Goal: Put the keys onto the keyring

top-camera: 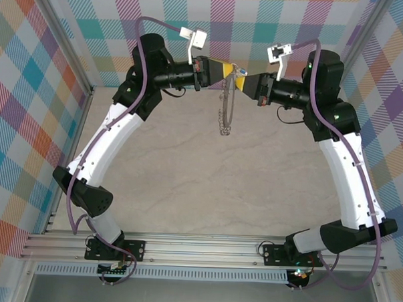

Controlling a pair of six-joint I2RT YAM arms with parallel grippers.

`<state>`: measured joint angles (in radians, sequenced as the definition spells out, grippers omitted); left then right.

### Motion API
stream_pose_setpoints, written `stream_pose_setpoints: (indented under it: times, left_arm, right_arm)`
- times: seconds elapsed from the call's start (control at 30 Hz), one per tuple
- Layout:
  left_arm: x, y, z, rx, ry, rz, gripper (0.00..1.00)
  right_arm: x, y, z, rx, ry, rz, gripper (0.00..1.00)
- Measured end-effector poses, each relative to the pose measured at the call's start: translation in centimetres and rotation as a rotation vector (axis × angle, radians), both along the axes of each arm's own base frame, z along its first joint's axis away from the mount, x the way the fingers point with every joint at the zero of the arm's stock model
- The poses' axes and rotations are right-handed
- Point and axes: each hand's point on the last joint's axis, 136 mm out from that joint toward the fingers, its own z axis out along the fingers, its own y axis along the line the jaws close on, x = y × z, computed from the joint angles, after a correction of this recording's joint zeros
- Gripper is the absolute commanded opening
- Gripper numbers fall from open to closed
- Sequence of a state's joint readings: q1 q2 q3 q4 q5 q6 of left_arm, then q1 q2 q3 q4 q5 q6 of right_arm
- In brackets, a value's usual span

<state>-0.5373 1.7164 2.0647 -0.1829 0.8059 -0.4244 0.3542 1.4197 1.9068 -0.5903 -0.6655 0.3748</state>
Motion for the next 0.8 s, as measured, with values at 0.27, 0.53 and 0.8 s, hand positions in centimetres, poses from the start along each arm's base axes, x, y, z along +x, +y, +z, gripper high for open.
stream_pose_setpoints:
  times: [0.27,0.53,0.8]
  left_arm:
    - [-0.2,0.1,0.2,-0.002,-0.008,-0.001,0.00]
    - [-0.2,0.0,-0.2,0.005,0.002,-0.007,0.00]
    - [-0.5,0.2,-0.1,0.003,-0.005,-0.006,0.00]
  right_arm:
    - [0.5,0.1,0.4,-0.017,-0.013,0.003,0.00]
    - [1.1,0.1,1.1,-0.027,-0.032,-0.002,0.00]
    - [1.2,0.1,1.2,-0.038,-0.031,0.002,0.00]
